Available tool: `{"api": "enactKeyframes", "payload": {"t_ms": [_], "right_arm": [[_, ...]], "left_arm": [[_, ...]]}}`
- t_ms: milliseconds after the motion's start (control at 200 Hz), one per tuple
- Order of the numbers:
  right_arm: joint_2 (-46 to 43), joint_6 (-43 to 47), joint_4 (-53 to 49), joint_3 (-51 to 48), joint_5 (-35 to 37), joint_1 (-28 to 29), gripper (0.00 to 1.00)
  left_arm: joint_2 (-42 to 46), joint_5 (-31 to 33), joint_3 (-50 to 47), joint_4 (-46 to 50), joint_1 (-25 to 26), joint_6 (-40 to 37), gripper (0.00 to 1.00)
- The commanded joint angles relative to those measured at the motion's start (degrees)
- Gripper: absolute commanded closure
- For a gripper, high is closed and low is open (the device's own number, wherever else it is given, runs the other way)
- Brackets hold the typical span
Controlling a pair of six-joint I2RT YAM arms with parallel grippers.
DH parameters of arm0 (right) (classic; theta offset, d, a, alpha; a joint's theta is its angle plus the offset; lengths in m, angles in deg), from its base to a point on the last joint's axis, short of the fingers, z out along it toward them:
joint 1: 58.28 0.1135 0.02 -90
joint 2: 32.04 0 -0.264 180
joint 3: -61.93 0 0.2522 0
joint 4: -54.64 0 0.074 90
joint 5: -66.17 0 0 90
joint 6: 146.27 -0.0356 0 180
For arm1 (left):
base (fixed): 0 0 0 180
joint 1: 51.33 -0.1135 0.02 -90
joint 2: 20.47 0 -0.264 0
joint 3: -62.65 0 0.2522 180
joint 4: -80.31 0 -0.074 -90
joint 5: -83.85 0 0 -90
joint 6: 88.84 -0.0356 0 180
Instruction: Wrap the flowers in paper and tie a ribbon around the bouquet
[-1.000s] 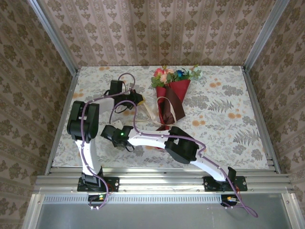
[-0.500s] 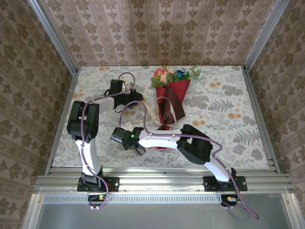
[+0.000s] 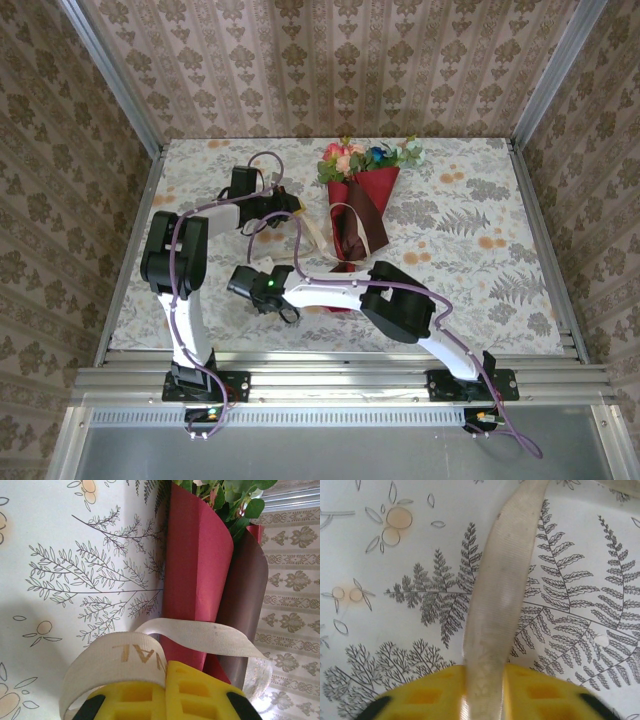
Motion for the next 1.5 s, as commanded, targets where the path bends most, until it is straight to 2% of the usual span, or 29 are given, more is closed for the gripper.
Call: {"api": "enactKeyframes", "payload": {"t_ms": [0,100,215,325,670,1065,1300,1405,1495], "right_arm": [[4.0,-1.1,-3.4,-1.3,-0.9,-1.2,0.88],[2.0,-0.6,-3.4,-2.4,0.3,-1.2,1.00],[-3.9,1.1,-2.2,-4.4,2.1,-1.2,1.00],[-11.5,4.5,0.7,-6.7,0.9,-1.6,1.00],[-26.1,12.0,5.8,-8.7,-17.2,-6.6,1.00],[-38.1,14.9,5.9,-8.2,-29.0,-9.8,1.00],[-50.1,13.0,5.8,-16.3,-29.1,-12.8,1.00],[-58.2,10.9,4.8,-22.8,-26.5,-16.3,1.00],[-65.6,8.3,1.9,-29.3,-24.6,-21.6,1.00]], "left_arm": [[-0.4,-1.4,1.7,-0.1,0.4,0.1,1.00],[-0.3,-1.4,1.8,-0.1,0.4,0.2,1.00],[-0.3,-1.4,1.6,-0.7,0.5,0.8,1.00],[-0.2,-1.3,1.8,-0.8,0.7,1.4,1.00],[0.0,-1.0,0.9,-4.3,2.2,4.6,1.00],[0.8,0.5,0.8,-4.8,3.7,6.0,1.00],[1.3,1.6,0.5,-5.3,4.2,7.1,1.00],[2.1,2.3,0.4,-4.7,4.2,7.3,1.00],[2.8,2.6,0.5,-4.2,4.3,7.4,1.00]]}}
